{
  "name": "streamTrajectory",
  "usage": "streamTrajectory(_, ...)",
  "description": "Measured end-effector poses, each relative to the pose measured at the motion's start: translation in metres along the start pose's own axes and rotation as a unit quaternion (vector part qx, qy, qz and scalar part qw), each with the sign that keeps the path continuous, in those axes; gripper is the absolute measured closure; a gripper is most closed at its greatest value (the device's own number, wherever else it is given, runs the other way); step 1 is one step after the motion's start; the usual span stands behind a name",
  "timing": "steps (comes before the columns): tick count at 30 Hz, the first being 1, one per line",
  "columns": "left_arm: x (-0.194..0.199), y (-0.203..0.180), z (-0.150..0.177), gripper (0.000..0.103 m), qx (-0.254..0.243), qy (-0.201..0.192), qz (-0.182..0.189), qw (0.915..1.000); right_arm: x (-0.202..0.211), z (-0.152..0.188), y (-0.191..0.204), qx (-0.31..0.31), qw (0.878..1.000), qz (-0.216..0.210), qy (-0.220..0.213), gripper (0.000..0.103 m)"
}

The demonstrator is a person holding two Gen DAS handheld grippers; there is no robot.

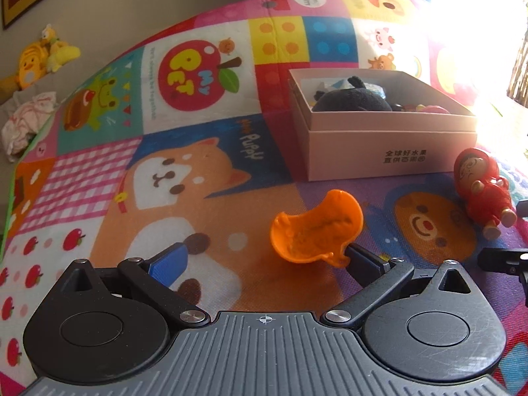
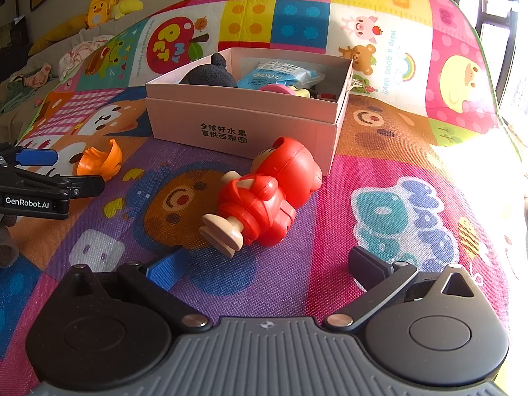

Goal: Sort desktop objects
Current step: 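Nudge the orange cup along the mat with the left tool, then close the left tool on the orange cup's rim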

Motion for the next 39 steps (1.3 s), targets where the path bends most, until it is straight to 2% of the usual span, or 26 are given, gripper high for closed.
streamTrajectory(2,0.001,0.006,0.003,0.000,0.003,-0.003,0.005,1.0000,0.000,0.000,0.000,0.000,1.000,0.000,0.000,0.000)
streamTrajectory(8,0.001,0.007,0.000,0.000,0.027,-0.025,0.097,0.9946,0.000,0.000,0.000,0.000,1.000,0.000,0.000,0.000)
streamTrajectory(15,-0.012,-0.008,-0.010,0.000,0.012,-0.030,0.140,0.9897,0.000,0.000,0.000,0.000,1.000,0.000,0.000,0.000)
streamTrajectory(21,-0.013,-0.020,-0.012,0.000,-0.006,-0.029,0.151,0.9881,0.000,0.000,0.000,0.000,1.000,0.000,0.000,0.000)
streamTrajectory(26,-0.012,-0.024,-0.008,0.000,-0.004,-0.012,0.159,0.9872,0.000,0.000,-0.001,-0.001,1.000,0.002,0.001,0.000)
streamTrajectory(39,-0.012,-0.014,-0.009,0.000,0.033,-0.012,0.179,0.9832,0.000,-0.001,-0.001,-0.003,1.000,0.001,-0.001,0.000)
Point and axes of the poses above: each gripper's, at about its wrist camera, not at the fingertips, and x roughly against the way its jaws point, y to its left, z to its underside, the point moved 3 cm from there along -x, roughly the way its jaws point, and after that the axes turned 9 degrees about -x, right-handed, at the moved point
